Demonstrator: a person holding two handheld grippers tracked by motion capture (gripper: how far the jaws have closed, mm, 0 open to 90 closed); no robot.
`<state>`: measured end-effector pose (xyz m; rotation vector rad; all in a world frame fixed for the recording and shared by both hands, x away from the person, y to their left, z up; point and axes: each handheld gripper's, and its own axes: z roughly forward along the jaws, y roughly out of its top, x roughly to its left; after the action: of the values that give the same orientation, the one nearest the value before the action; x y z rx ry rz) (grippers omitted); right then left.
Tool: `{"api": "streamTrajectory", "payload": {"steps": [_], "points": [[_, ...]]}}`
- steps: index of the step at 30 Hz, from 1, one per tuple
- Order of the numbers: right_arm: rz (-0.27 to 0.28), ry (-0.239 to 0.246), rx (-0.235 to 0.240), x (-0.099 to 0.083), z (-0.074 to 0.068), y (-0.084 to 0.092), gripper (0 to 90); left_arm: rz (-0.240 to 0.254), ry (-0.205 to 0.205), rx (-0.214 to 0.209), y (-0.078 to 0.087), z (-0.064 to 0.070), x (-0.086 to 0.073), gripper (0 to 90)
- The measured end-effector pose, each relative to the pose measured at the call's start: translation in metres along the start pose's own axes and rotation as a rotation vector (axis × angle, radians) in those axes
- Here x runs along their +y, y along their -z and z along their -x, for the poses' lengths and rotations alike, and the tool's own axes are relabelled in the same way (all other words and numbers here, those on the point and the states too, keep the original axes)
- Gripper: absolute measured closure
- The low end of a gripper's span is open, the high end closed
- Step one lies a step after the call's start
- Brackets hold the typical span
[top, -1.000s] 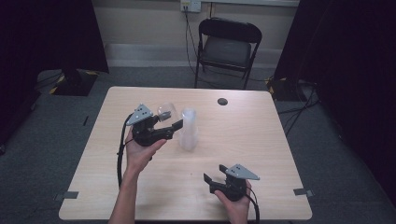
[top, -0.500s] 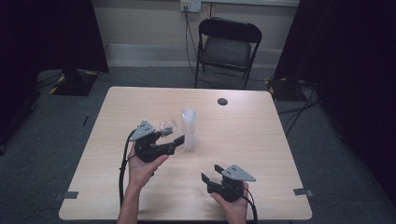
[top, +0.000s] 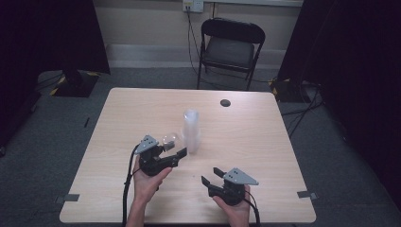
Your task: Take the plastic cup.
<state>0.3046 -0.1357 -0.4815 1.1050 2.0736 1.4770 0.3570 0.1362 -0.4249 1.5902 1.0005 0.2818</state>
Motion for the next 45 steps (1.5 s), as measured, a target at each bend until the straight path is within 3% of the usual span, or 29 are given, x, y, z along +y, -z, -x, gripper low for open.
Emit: {"api": "streamTrajectory", "payload": {"steps": [1, 4, 7, 8, 11, 17, 19, 21, 25, 28, 34, 37, 38, 39, 45], "points": [[-0.002, 0.007, 0.003, 0.0, 0.0, 0.0, 40.7, -0.014, 0.022, -0.028, -0.001, -0.001, -0.004, 36.1], [-0.006, 0.02, 0.017, 0.0, -0.002, -0.001, 40.5, -0.013, 0.04, -0.049, -0.003, -0.001, -0.011, 36.1], [-0.006, 0.039, 0.029, 0.0, -0.004, -0.003, 39.4, -0.023, 0.047, -0.04, -0.005, 0.0, -0.017, 36.0], [-0.003, 0.047, 0.028, 0.0, -0.005, -0.003, 38.6, -0.019, 0.077, -0.066, -0.005, -0.001, -0.025, 36.0], [0.004, 0.075, 0.029, 0.001, -0.01, -0.004, 39.5, -0.019, 0.116, -0.083, -0.005, -0.001, -0.032, 36.1], [0.026, 0.116, 0.045, 0.002, -0.017, -0.005, 43.8, -0.029, 0.13, -0.082, -0.002, -0.001, -0.034, 36.1], [0.031, 0.121, 0.051, 0.002, -0.018, -0.006, 45.0, -0.023, 0.148, -0.094, 0.001, -0.003, -0.034, 36.1], [0.042, 0.165, 0.056, 0.004, -0.022, -0.007, 46.7, -0.021, 0.181, -0.129, 0.005, -0.004, -0.033, 36.2], [0.052, 0.181, 0.057, 0.005, -0.025, -0.007, 49.3, -0.024, 0.204, -0.165, 0.005, -0.005, -0.033, 36.2], [0.079, 0.196, 0.055, 0.006, -0.025, -0.008, 51.2, -0.022, 0.221, -0.213, 0.007, -0.004, -0.032, 36.2], [0.134, 0.191, 0.048, 0.006, -0.022, -0.007, 54.5, -0.018, 0.254, -0.254, 0.007, -0.002, -0.032, 36.5], [0.152, 0.188, 0.062, 0.006, -0.022, -0.007, 55.9, -0.005, 0.257, -0.253, 0.007, 0.0, -0.032, 37.1], [0.176, 0.197, 0.057, 0.006, -0.022, -0.007, 57.1, 0.012, 0.298, -0.289, 0.006, 0.001, -0.032, 37.3], [0.189, 0.206, 0.06, 0.007, -0.022, -0.007, 57.3, 0.019, 0.307, -0.309, 0.005, 0.002, -0.032, 37.5], [0.269, 0.233, 0.065, 0.009, -0.025, -0.005, 60.0, 0.015, 0.332, -0.323, 0.0, 0.007, -0.035, 37.4]]}}
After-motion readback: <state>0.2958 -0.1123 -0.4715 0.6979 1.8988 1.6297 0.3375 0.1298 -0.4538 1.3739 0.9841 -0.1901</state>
